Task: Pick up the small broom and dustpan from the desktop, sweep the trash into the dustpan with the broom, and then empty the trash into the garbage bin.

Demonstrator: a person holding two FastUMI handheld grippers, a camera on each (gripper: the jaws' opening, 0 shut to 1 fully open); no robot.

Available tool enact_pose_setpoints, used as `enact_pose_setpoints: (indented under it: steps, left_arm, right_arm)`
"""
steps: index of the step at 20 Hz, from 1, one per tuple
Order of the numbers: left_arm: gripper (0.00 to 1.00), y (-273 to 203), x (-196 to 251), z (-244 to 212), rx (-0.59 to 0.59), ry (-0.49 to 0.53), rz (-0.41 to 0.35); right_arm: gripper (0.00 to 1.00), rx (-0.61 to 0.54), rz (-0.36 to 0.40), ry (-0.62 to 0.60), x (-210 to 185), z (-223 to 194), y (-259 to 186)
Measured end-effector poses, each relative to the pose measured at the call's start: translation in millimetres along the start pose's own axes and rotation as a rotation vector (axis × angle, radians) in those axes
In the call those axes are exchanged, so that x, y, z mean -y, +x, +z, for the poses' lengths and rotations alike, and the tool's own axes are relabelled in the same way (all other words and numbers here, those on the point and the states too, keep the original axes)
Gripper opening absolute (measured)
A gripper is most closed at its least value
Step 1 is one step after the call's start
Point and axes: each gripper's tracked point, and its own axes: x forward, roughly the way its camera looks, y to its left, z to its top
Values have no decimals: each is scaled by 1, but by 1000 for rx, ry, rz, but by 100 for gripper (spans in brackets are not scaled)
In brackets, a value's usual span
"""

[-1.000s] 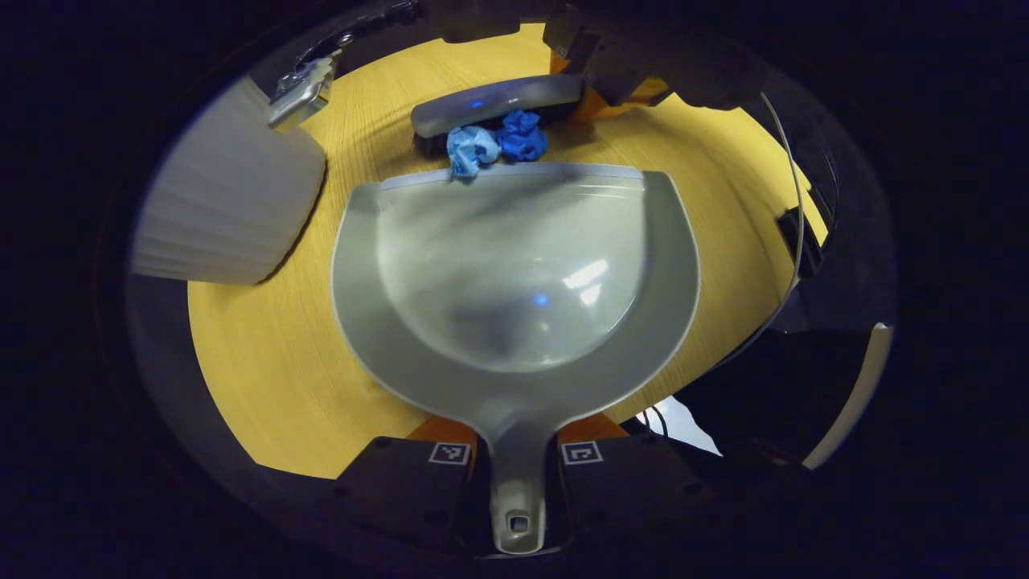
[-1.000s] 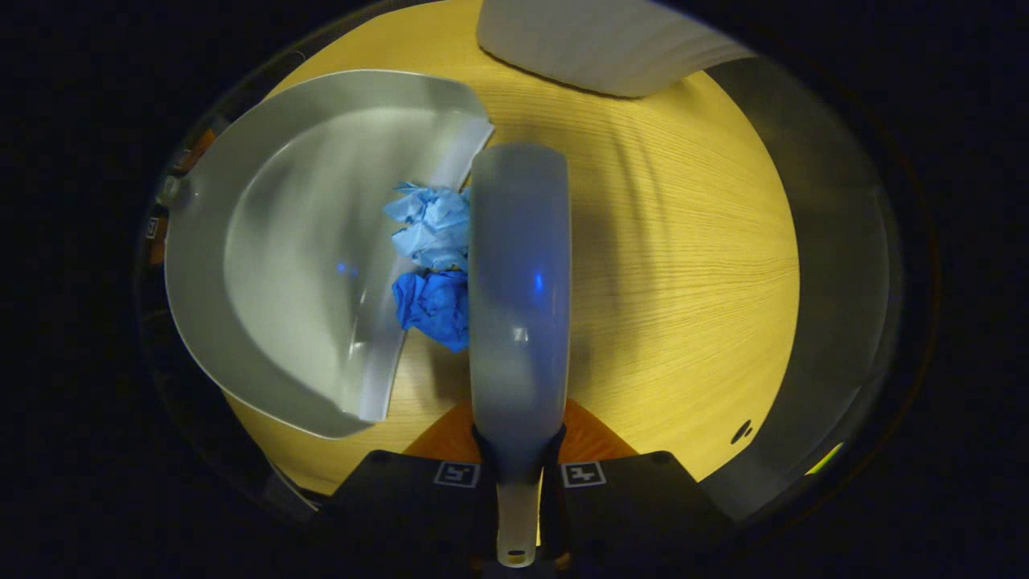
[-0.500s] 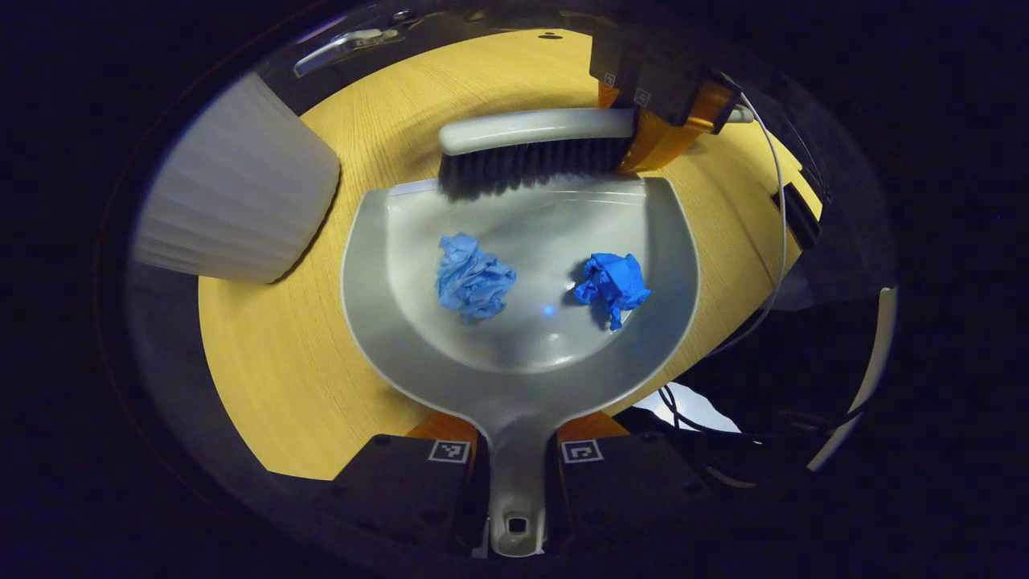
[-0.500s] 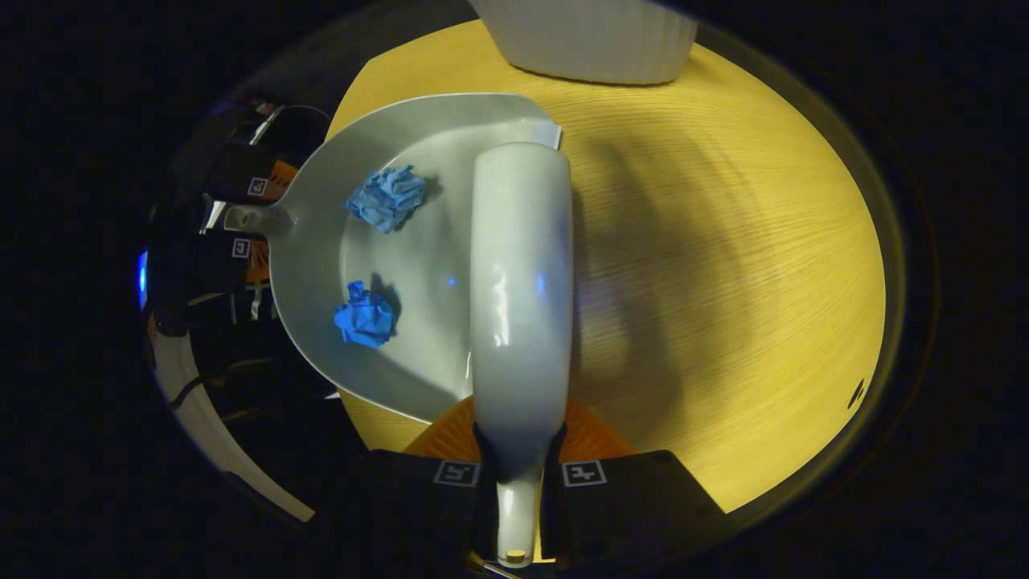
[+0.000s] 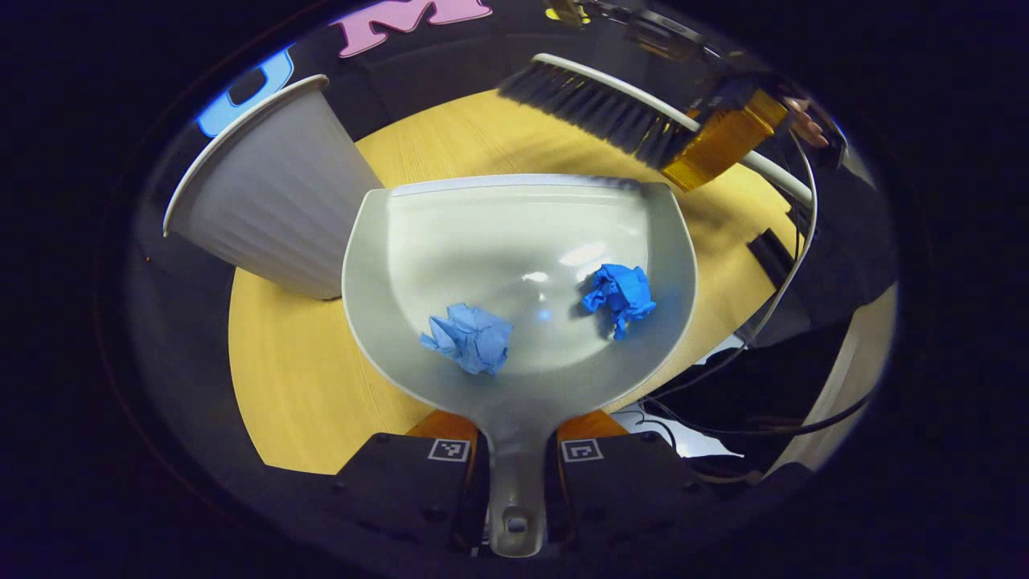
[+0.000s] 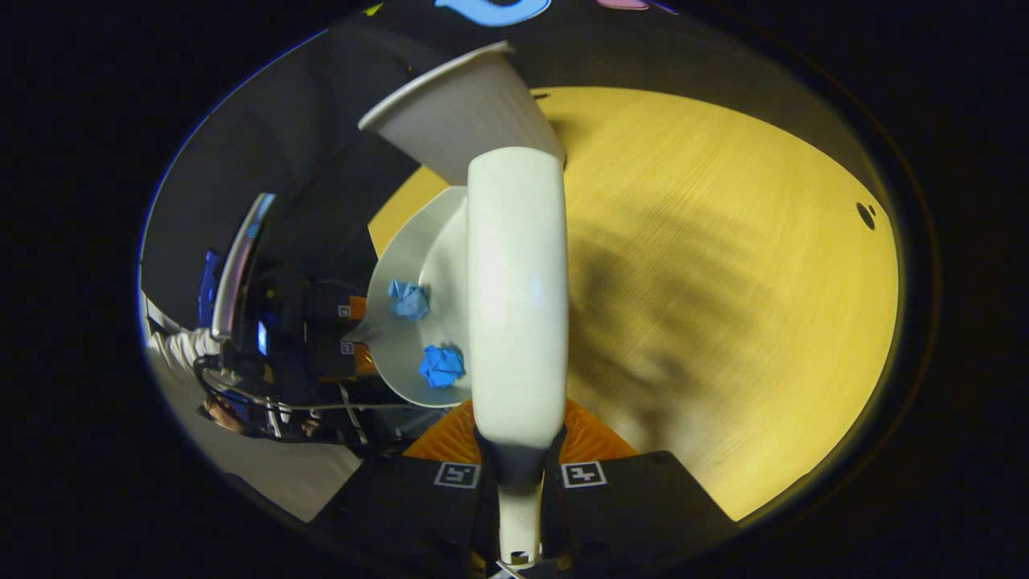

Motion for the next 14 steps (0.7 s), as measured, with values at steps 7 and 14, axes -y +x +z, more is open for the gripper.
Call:
enact_pose_setpoints:
  steps: [7, 14]
  left_arm:
    - [25, 6, -2, 4, 153, 7, 129]
    - [25, 26, -22, -2, 280, 37, 374]
  right_arm:
    - [22, 417, 139, 198, 3, -26, -52]
    - [21, 401, 80, 232, 18, -57, -40]
